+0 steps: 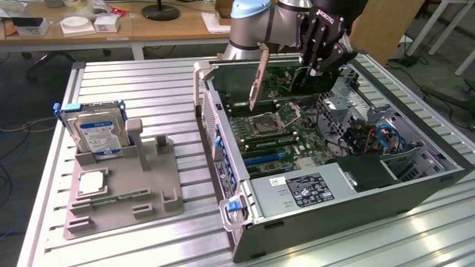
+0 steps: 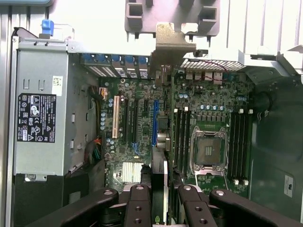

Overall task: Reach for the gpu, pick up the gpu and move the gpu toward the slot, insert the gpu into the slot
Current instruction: 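Insert the gpu into the slot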

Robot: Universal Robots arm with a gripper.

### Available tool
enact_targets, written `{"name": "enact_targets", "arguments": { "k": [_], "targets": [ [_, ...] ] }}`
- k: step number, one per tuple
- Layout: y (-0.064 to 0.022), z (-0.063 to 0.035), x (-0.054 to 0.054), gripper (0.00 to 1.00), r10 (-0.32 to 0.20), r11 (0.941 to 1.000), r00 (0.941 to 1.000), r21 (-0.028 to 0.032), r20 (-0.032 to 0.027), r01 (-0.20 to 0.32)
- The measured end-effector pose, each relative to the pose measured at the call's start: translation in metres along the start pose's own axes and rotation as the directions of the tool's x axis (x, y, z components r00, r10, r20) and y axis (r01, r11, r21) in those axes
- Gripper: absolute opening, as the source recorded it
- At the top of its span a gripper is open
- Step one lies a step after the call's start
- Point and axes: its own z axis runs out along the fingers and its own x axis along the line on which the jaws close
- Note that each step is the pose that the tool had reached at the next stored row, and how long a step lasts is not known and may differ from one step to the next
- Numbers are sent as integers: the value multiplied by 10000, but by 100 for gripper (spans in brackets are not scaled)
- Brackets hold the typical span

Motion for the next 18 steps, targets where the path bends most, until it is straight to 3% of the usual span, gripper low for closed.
{"name": "enact_targets", "arguments": {
  "k": [18],
  "targets": [
    [0, 0, 0, 26, 82, 10000, 10000, 0, 4, -82]
  ]
}}
